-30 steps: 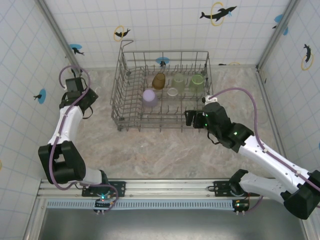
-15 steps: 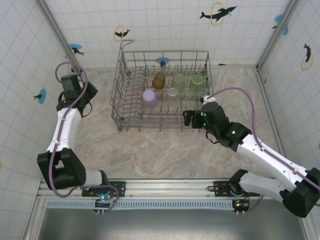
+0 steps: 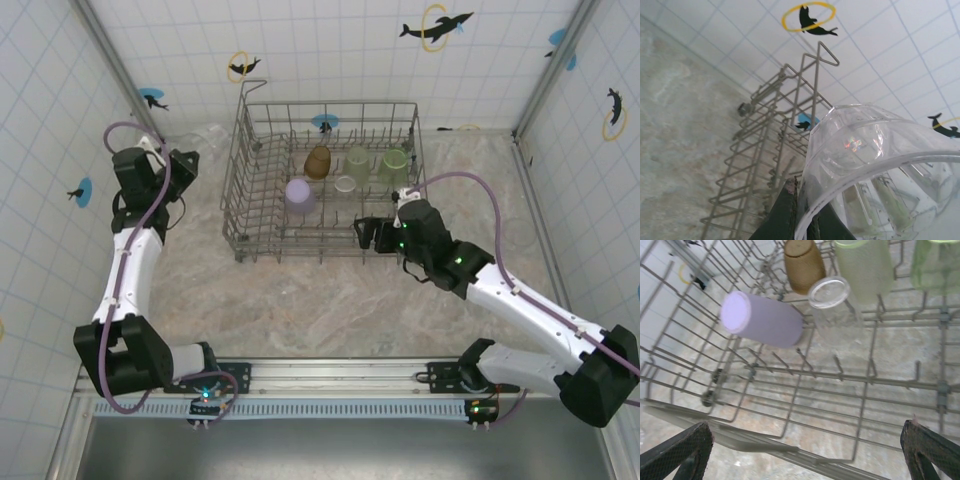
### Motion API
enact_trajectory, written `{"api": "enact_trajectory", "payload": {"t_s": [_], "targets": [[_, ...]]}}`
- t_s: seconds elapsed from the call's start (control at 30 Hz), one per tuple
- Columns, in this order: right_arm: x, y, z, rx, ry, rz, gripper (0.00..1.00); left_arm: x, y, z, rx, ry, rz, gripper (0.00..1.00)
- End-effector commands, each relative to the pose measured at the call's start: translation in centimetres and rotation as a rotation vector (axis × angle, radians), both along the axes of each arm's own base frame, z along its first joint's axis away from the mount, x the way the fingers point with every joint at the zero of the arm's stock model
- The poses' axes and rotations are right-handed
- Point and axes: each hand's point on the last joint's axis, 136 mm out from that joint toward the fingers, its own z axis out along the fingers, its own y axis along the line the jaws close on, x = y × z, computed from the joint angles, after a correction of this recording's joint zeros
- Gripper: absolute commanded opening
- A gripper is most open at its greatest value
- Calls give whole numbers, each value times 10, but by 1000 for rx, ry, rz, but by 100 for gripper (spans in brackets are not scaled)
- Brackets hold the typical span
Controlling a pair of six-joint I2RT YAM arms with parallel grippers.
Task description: Load the cups into the dish rack
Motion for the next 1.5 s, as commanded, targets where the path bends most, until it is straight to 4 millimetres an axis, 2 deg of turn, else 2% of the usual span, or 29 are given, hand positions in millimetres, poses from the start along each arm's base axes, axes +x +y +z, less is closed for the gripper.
{"api": "enact_trajectory", "payload": {"t_s": [0.0,0.23,0.37,0.47,0.53,0.77,0.9,1.07,1.17,1.23,1.3,1.47], "targets": [[5,17,16,91,-23,36,100,-5,-11,17,-48,-73,-67,0],[11,39,21,176,-10,98,100,-12,-23,24,-90,-111,-131,0],[16,51,24,229,0,132,100,-12,-30,18,-114,-104,-174,0],[22,55,29,273,-4,142,100,-12,-31,18,-119,-107,-181,0],[26,57,35,312,-15,142,100,-14,-34,10,-133,-98,-189,0],[37,67,48,406,-26,166,100,-16,-46,17,-139,-114,-240,0],[44,68,54,516,-41,202,100,-19,-68,13,-151,-102,-315,0],[57,69,74,626,-71,234,100,-21,-93,5,-145,-81,-373,0],[65,81,85,640,-76,264,100,-21,-103,1,-135,-75,-386,0],[67,90,89,669,-53,305,100,-18,-110,13,-129,-99,-400,0],[71,99,95,715,-44,336,100,-17,-118,15,-134,-98,-419,0],[78,109,104,802,-45,371,100,-17,-132,14,-137,-98,-450,0]]}}
